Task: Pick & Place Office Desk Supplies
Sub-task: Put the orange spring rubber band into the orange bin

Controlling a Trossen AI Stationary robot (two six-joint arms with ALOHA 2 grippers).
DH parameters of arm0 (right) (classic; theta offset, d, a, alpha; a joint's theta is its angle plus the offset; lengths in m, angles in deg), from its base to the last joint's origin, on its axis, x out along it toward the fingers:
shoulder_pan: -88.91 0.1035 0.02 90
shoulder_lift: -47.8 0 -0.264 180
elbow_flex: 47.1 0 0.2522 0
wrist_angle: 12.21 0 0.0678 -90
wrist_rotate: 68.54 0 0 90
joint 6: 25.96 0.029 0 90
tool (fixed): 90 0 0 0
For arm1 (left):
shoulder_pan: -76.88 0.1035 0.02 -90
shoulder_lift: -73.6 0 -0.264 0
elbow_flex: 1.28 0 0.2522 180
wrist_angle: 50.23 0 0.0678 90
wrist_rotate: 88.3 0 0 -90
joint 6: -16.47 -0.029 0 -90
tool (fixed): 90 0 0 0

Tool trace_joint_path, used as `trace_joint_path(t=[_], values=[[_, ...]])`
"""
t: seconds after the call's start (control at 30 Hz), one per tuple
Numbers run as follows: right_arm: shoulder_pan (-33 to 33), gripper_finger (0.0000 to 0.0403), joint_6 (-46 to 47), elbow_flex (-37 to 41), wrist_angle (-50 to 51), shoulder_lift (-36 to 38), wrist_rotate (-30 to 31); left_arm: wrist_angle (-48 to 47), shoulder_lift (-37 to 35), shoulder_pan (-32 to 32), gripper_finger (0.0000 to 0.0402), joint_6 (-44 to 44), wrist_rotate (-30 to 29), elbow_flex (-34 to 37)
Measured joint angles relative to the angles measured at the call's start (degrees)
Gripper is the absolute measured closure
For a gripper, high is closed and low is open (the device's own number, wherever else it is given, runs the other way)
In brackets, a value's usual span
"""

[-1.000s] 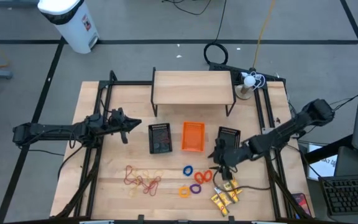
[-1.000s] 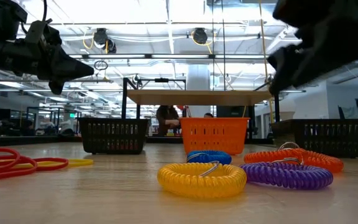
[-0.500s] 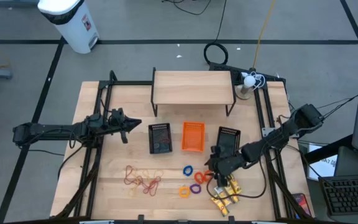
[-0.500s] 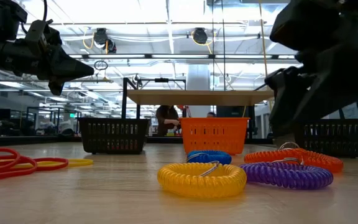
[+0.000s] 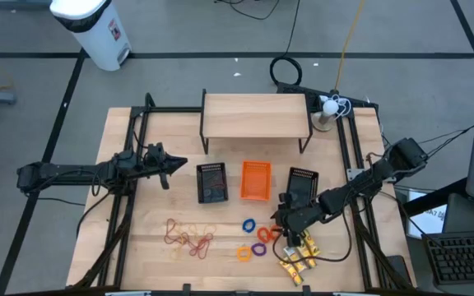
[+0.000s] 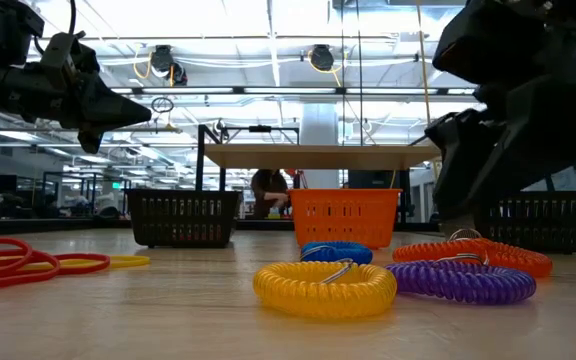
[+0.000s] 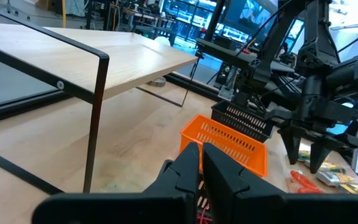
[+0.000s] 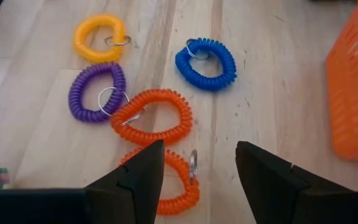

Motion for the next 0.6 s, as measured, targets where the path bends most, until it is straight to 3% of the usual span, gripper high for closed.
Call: trace_joint_path(t=[0.33,0.6], values=[[-0.13,0.0224,-0.26,0.17,-1.10,-3.77,0.00,-0.03,0.00,0.01,0.0382,0.02,-0.02,0.02],[-0.42,0.0270,-0.81,0.15,-1.64,-3.75,-0.13,-0.04,0.00,-0.01,0.0382,-0.26,-0.02,0.02]])
